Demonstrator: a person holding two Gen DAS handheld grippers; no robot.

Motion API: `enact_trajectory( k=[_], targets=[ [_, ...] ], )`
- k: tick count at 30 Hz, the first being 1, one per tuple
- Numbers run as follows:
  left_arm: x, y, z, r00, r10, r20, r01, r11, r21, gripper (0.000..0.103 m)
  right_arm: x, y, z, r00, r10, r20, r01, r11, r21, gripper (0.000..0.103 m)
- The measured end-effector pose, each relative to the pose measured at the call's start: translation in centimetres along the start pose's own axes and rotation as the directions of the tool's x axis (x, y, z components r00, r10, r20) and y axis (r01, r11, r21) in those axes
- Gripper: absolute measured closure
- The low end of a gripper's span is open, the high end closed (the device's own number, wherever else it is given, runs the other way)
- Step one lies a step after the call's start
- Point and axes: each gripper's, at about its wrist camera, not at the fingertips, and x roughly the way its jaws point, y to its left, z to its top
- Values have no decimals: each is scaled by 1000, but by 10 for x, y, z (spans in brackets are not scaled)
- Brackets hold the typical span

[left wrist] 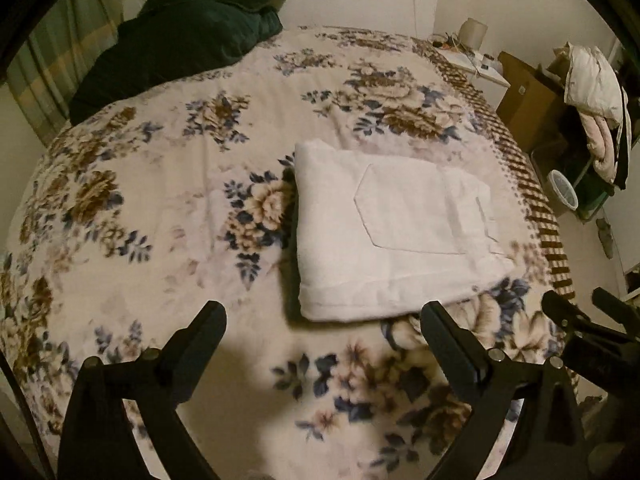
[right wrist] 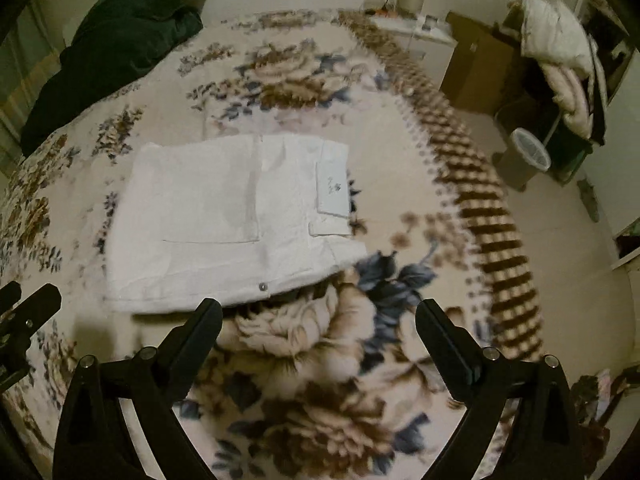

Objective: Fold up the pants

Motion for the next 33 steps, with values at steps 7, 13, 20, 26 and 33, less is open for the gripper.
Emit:
enact_trajectory(
  k=[7,13,20,26,33],
  targets=[
    [-113,-8,-26,998,17,66,-19,1000,25,4,-132,-7,-27,996,-40,80,39,999,7,4],
    [-227,-11,-51,989,21,146,-27,999,38,4,-262,-17,-61,985,-47,167,44,999,17,4],
    [-342,-15,-84,974,10,225,-21,999,48,4,-407,-29,-108,963,-43,265,37,999,30,4],
    [-419,-18,-110,956,9,292,-20,999,35,4,-519,-37,-157,941,-70,332,64,998,28,4],
    [-473,-30,-147,949,3,314,-21,998,54,4,-605,-47,-201,929,-59,364,58,998,16,4]
  ],
)
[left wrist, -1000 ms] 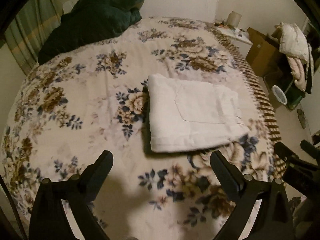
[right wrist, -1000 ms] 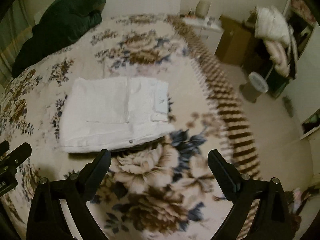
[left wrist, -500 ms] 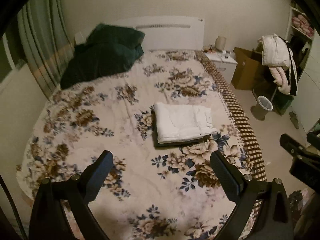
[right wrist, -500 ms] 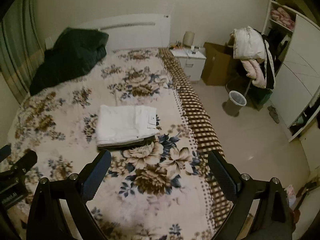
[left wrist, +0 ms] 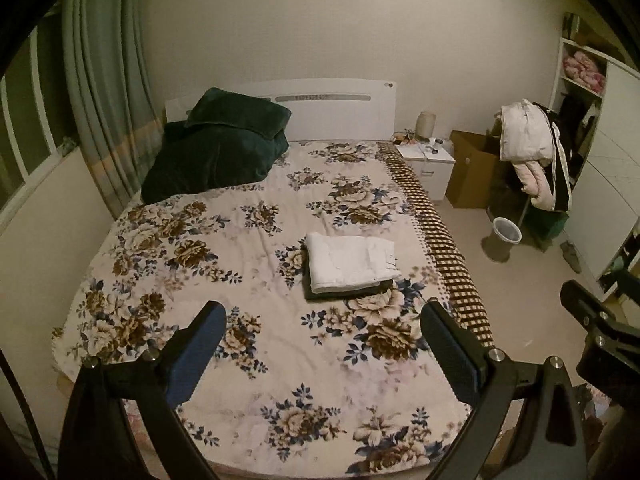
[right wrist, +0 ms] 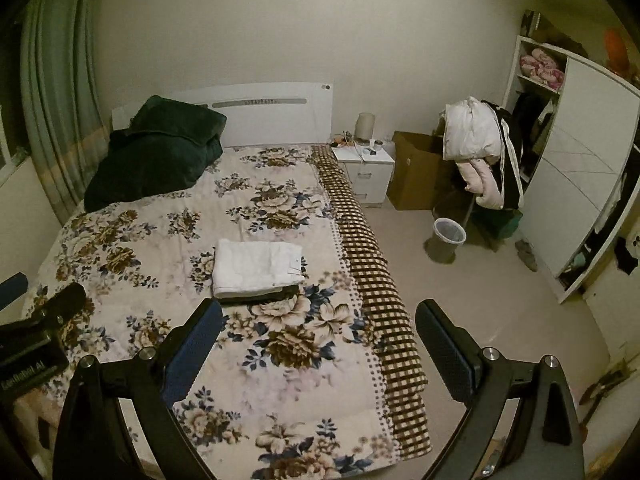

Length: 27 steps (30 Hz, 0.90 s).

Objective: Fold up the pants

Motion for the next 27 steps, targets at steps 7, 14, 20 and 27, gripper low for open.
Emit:
enact_trajectory(
  k=[7,14,20,27],
  targets=[
    [-28,-11,-8,1000,1,4,-1,999,-34,4,-48,-12,1,999,42,29,-41,998,-39,4],
    [-37,-20,-3,999,19,35,-17,999,-48,0,-48,-25,13,995,95,31,-94,995,-35,4],
    [-20,-18,2,998,34,47,-31,997,-70,0,-20,-24,27,992,118,41,-117,992,-47,2],
    [13,-15,9,994,93,58,-88,992,-86,0,41,-14,38,993,116,29,-114,992,-46,1]
  ],
)
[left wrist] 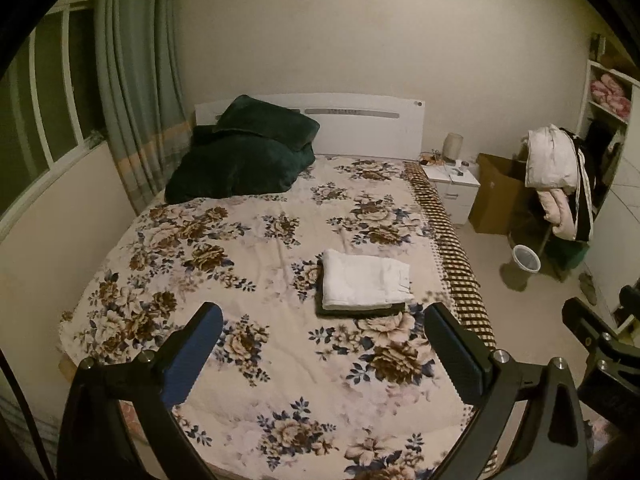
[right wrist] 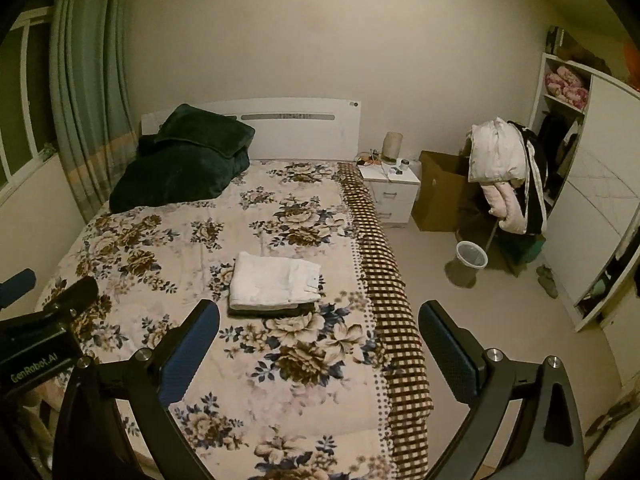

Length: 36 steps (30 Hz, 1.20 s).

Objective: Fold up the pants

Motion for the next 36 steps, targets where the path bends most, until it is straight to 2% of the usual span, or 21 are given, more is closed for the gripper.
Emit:
enact_trajectory(
  k=[3,9,15,20,36],
  targets=[
    [18,0,1,1000,-1,-15,1,1000,0,0,32,0,2,1000,-10,-16,10,1000,-2,1],
    [49,-2,3,998,46,-40,-46,999,13,0,88,-3,5,998,-16,-61,17,1000,8,1],
    [72,-5,2,995,63,-74,-62,998,21,0,122,-1,6,997,-27,-78,27,1000,5,1],
    [83,-7,3,995,53,-85,-52,998,19,0,136,2,1,996,-22,-92,22,1000,2,1],
    [87,-10,6,995,45,-86,-43,999,16,0,138,3,-9,997,-13,-80,14,1000,7,1]
  ],
)
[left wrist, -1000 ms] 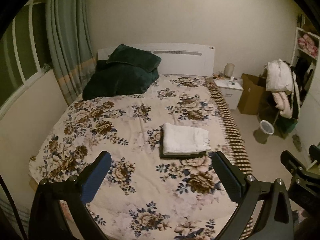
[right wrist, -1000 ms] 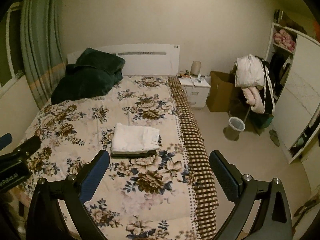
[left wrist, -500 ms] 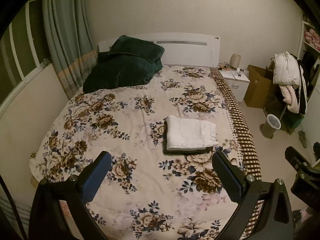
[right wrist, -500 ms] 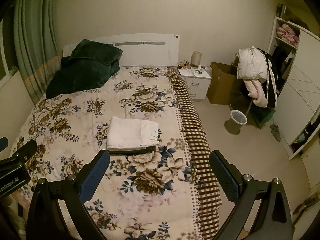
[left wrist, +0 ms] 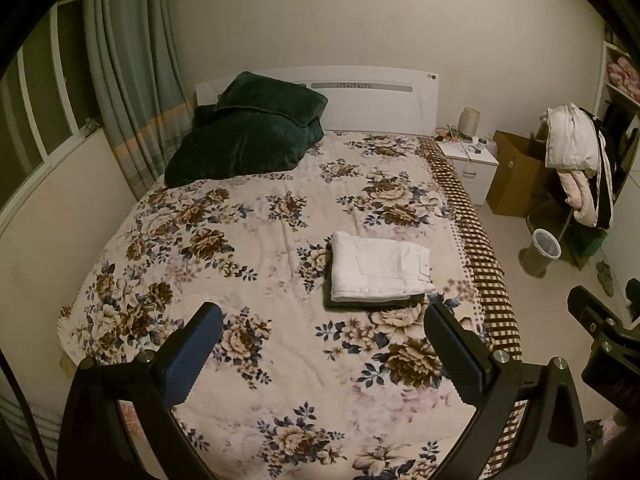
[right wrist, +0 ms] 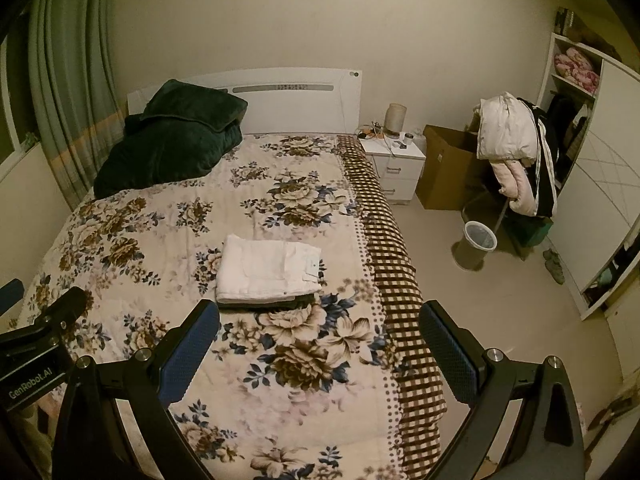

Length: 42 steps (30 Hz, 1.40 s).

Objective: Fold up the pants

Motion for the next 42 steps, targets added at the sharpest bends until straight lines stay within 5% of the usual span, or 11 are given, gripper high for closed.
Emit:
enact_trajectory(
  k=[42],
  targets=[
    [-8,-2,10,1000,0,24,0,1000,-9,0,-10,2,-1,1000,17,0,-17,1000,-3,1]
  ],
)
